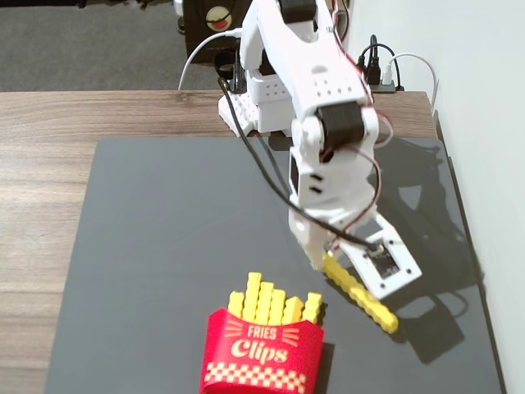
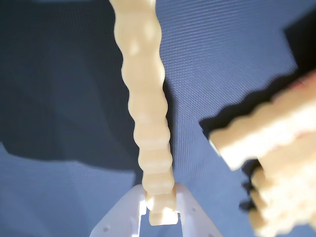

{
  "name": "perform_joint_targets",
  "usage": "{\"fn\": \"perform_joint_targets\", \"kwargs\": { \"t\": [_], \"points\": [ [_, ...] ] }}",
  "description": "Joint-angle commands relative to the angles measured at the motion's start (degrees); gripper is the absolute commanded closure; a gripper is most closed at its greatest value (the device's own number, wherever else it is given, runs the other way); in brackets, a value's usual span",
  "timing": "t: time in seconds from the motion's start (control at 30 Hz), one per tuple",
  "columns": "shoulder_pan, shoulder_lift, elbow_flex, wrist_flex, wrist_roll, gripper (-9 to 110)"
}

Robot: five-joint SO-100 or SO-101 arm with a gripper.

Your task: Grab a fry

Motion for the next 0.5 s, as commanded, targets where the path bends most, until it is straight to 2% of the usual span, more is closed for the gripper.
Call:
{"fn": "perform_joint_targets", "kwargs": {
  "t": [0.0,0.2,0.47],
  "points": [
    [0.1,7.6,2.2,0.2,5.7,101],
    [0.7,19.5,13.2,0.3,15.1,101],
    [3.1,35.6,24.9,4.1,19.7,101]
  ]
}}
